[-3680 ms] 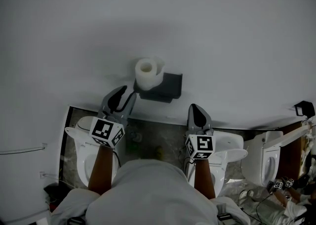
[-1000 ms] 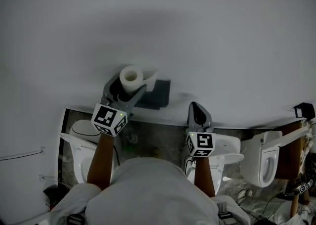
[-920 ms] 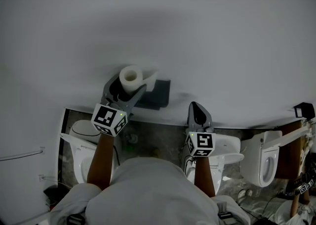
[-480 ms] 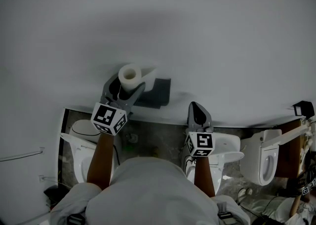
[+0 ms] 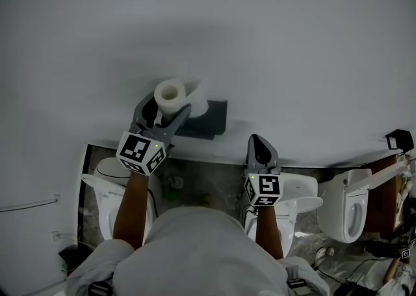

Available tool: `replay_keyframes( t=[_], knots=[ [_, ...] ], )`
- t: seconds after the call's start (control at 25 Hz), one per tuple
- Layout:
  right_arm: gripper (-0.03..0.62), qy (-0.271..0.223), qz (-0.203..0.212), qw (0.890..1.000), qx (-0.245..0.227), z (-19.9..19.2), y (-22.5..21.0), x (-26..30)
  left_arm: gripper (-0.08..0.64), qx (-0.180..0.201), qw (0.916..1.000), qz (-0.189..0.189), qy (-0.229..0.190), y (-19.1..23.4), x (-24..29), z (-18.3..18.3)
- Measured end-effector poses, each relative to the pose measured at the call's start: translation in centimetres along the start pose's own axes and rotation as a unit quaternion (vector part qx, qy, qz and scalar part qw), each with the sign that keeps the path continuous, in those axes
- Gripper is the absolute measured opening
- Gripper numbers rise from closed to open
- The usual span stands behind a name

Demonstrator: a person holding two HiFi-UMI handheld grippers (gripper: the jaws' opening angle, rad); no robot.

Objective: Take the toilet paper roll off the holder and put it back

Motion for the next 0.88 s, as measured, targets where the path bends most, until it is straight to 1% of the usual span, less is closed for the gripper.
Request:
replay_keyframes(
  t=[0.2, 0.64, 0.88],
  knots=[
    [0.002, -0.002, -0.001, 1.0, 0.001, 0.2, 0.6, -0.8, 0.327, 0.0, 0.9999, -0.003, -0.012, -0.2, -0.6, 1.6],
    [0.002, -0.005, -0.004, 1.0, -0.001, 0.6, 2.1, -2.0, 0.327, 0.025, 0.999, -0.012, -0.036, -1.0, -1.2, 5.3],
    [0.002, -0.009, -0.006, 1.0, -0.004, 0.8, 2.0, -2.7, 0.327, 0.036, 0.9979, -0.016, -0.05, -1.5, -0.9, 7.7]
  ],
)
Point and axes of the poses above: the fingertips, and each gripper's own axes: x forward along the fingers, y to its left, z out of its top, the point moved 3 cm from there along -x, backward along the fingers, and after that the axes turned 12 degrees about -x, right-handed, at the moved point
